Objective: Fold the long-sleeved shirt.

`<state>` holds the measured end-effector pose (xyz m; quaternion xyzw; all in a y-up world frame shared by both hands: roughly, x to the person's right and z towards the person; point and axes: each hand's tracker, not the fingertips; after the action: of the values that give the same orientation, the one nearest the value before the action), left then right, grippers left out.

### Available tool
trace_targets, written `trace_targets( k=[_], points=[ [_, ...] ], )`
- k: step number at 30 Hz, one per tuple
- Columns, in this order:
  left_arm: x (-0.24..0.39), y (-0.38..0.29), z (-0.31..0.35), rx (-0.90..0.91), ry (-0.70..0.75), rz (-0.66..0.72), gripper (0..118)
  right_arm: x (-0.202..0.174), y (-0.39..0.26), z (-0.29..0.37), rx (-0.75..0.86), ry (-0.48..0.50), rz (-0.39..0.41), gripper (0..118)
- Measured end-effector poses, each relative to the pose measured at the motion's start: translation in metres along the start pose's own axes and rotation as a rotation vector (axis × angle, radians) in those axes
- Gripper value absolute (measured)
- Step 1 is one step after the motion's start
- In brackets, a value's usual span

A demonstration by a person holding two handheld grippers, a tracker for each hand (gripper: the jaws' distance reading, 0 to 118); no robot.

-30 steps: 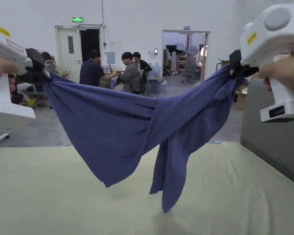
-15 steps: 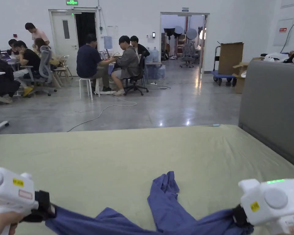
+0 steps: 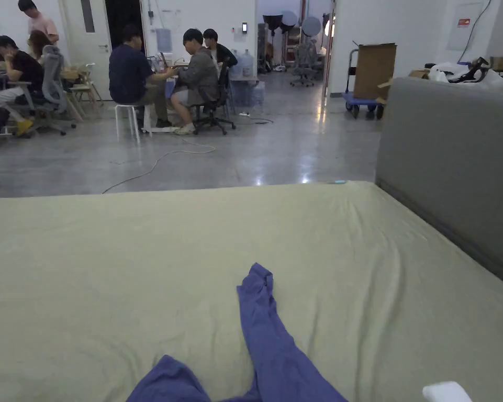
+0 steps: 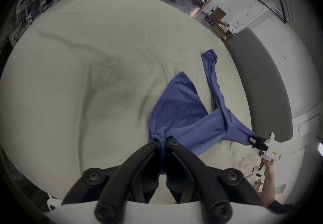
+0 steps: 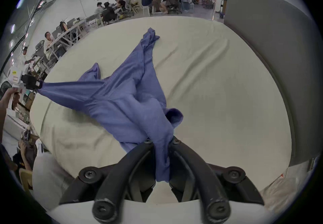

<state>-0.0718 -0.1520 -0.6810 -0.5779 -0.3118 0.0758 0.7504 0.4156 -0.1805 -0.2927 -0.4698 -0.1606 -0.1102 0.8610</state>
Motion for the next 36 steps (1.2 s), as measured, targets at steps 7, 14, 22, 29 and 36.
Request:
trace_targets(
  k=[7, 14, 22, 29, 36],
  points=[
    [-0.023, -0.055, -0.018, -0.055, 0.006, 0.027, 1, -0.001, -0.062, -0.016, -0.09, 0.029, -0.067, 7],
    [-0.044, -0.084, -0.079, -0.113, 0.114, 0.033, 1, 0.013, -0.08, -0.071, -0.177, 0.044, -0.181, 7],
    [-0.062, -0.087, -0.089, -0.09, 0.09, 0.114, 37, 0.015, -0.071, -0.057, -0.183, 0.012, -0.143, 56],
    [-0.023, -0.098, 0.003, 0.214, 0.008, 0.006, 114, 0.03, -0.051, 0.023, -0.026, -0.007, -0.156, 94],
    [0.014, -0.161, 0.014, 0.071, 0.001, -0.082, 0, 0.004, -0.067, 0.048, -0.017, 0.055, -0.235, 0]
  ],
)
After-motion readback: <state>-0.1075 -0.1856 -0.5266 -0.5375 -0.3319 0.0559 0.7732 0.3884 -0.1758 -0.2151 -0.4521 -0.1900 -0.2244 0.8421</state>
